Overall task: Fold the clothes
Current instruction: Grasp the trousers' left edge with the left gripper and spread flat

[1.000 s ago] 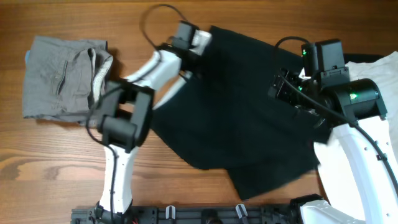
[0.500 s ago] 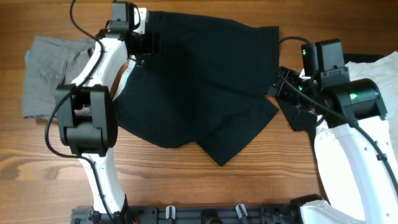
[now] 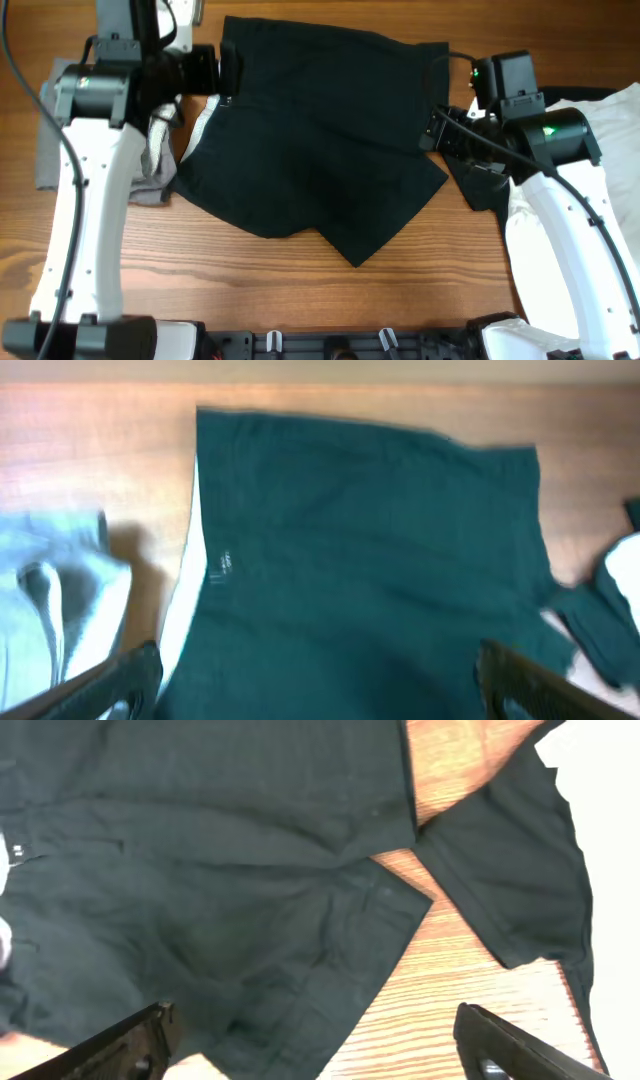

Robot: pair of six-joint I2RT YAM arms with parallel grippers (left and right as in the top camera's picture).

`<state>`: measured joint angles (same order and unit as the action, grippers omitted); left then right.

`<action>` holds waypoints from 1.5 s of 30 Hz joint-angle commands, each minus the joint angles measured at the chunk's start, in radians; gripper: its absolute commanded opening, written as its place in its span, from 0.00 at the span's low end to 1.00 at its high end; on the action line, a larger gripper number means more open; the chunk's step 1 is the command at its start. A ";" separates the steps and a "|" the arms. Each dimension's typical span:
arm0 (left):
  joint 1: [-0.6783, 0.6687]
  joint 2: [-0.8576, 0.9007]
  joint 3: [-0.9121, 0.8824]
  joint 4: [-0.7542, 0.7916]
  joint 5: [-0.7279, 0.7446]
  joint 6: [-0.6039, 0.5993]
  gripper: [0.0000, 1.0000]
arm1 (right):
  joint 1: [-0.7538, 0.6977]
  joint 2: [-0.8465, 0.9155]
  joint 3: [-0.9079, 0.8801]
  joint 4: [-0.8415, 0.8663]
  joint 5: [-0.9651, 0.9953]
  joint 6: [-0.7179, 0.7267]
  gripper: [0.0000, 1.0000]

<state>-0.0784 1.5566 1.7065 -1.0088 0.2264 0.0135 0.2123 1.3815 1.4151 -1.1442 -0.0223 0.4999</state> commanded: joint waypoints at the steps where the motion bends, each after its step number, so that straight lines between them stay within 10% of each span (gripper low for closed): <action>1: 0.002 -0.025 0.002 -0.099 0.020 0.000 0.98 | -0.004 -0.046 -0.002 -0.037 -0.055 -0.027 0.97; 9: 0.002 0.004 -0.068 -0.223 0.020 0.001 0.94 | -0.008 0.113 -0.364 0.072 -0.234 -0.034 0.56; 20: 0.002 0.004 -0.071 -0.215 0.020 0.001 0.96 | -0.009 0.347 -0.525 0.458 -0.067 0.052 0.90; 23: 0.002 0.004 -0.071 -0.213 0.020 0.001 0.97 | -0.010 0.383 -0.525 0.514 -0.056 0.053 0.49; 24: 0.002 0.004 -0.071 -0.215 0.020 0.001 0.97 | -0.012 0.387 -0.525 0.515 -0.015 0.053 0.18; 26: 0.002 0.004 -0.071 -0.216 0.020 0.001 0.97 | -0.033 0.380 -0.509 0.467 0.169 0.053 0.04; 29: 0.002 0.004 -0.071 -0.211 0.020 0.001 1.00 | -0.096 0.360 -0.397 0.340 0.422 0.049 0.05; 33: 0.002 0.004 -0.071 -0.215 0.020 0.001 1.00 | -0.164 0.333 -0.244 0.242 0.394 -0.029 0.64; 40: 0.002 0.004 -0.071 -0.264 -0.015 0.000 1.00 | -0.173 0.255 -0.167 -0.015 -0.208 -0.187 0.68; 45: 0.002 0.008 -0.071 -0.272 -0.056 0.000 0.98 | -0.075 0.148 -0.212 -0.098 -0.282 -0.197 0.68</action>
<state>-0.0784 1.5585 1.6409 -1.2793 0.2008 0.0135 0.0677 1.6176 1.2327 -1.2140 -0.1974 0.3275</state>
